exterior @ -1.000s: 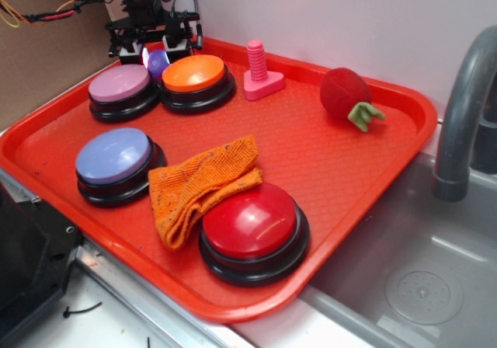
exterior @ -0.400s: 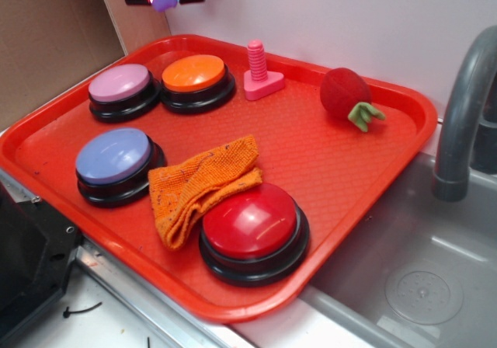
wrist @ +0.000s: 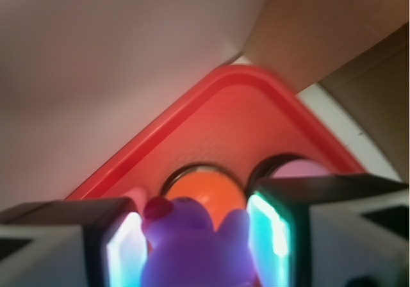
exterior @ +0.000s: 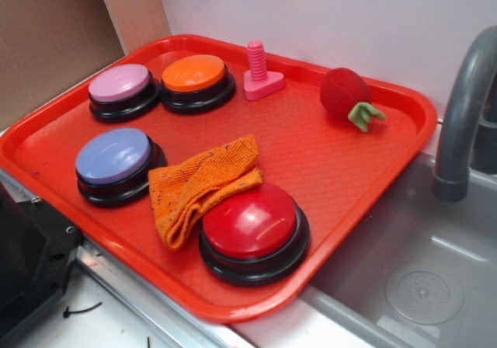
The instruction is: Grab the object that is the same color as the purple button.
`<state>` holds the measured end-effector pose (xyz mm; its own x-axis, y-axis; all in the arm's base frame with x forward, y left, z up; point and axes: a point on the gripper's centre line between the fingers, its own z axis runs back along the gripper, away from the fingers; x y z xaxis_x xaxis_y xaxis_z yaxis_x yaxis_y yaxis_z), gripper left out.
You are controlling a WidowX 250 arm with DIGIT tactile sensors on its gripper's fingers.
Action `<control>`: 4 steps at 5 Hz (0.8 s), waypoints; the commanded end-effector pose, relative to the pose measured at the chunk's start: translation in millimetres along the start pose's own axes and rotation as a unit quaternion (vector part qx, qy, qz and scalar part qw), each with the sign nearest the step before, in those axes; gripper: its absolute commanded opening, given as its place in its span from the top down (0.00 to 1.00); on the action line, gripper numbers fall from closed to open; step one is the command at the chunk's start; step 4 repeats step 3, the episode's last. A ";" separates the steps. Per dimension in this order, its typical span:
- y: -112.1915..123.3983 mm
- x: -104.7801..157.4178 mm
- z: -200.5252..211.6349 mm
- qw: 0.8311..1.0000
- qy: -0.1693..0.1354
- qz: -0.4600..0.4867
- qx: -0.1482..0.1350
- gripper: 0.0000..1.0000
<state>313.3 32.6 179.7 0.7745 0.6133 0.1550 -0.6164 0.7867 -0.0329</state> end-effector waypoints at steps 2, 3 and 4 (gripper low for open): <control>-29.8 -80.2 48.4 0.987 0.031 -0.150 -0.057 1.00; -29.5 -75.3 44.7 0.969 0.072 -0.230 -0.052 1.00; -29.5 -75.3 44.7 0.969 0.072 -0.230 -0.052 1.00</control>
